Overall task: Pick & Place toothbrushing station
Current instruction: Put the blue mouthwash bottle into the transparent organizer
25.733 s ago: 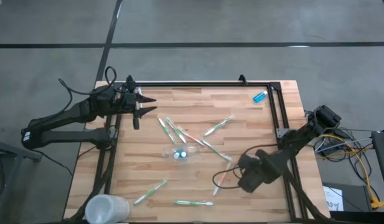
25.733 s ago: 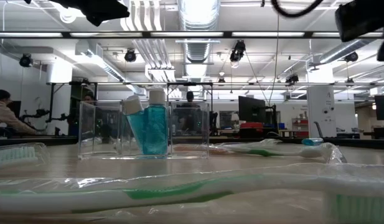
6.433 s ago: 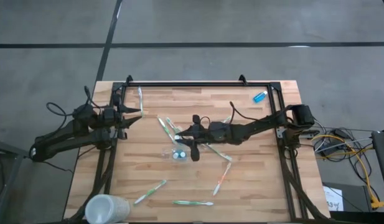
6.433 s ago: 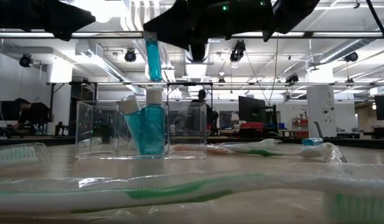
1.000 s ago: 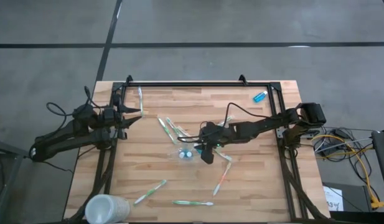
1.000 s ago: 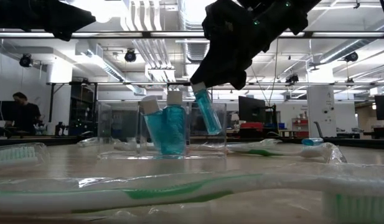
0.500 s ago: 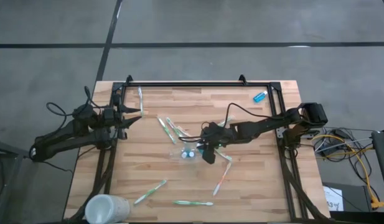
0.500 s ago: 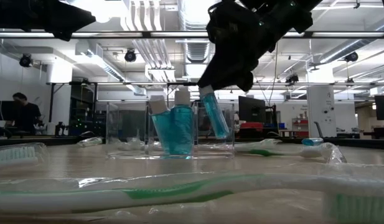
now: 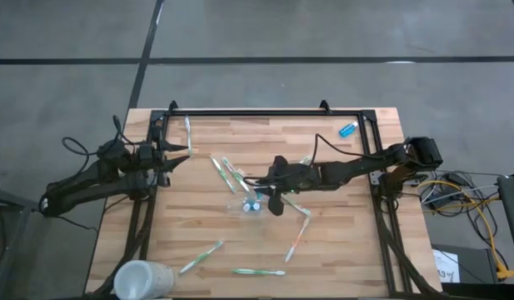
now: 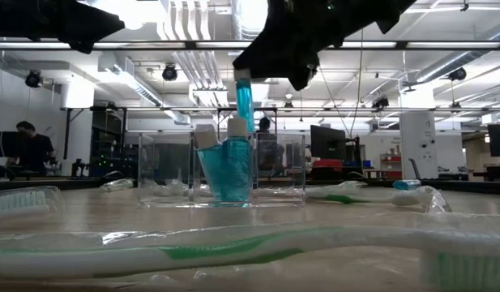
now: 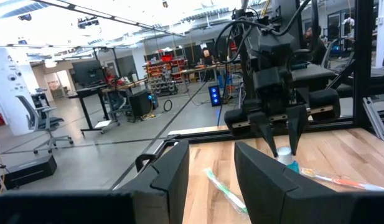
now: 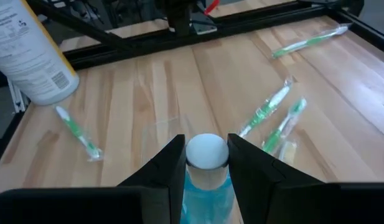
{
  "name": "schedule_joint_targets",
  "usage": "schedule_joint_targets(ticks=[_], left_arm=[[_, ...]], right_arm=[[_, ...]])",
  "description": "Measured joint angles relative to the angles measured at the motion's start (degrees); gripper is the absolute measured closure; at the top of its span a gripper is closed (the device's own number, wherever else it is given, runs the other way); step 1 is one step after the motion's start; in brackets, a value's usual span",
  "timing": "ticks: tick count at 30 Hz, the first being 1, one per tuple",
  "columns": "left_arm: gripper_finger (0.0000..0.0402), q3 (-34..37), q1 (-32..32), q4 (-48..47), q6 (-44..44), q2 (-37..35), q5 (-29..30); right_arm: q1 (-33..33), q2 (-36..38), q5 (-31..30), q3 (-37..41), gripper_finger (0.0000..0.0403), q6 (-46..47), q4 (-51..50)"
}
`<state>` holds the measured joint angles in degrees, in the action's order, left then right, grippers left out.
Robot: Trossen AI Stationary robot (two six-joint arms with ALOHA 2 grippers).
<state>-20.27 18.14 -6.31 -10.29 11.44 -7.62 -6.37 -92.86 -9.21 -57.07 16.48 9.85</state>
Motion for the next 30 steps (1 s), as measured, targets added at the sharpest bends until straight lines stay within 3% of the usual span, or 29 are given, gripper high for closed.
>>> schedule_joint_targets(ticks=[15, 30], left_arm=[[0.0268, 0.0, 0.0, 0.0, 0.0, 0.0, 0.0], [0.0268, 0.0, 0.0, -0.2, 0.0, 0.0, 0.0]], right_arm=[[-0.3, 0.0, 0.6, 0.3, 0.0303, -0.2, 2.2], [-0.4, -5.6, 1.5, 0.5, 0.0303, 0.4, 6.9]])
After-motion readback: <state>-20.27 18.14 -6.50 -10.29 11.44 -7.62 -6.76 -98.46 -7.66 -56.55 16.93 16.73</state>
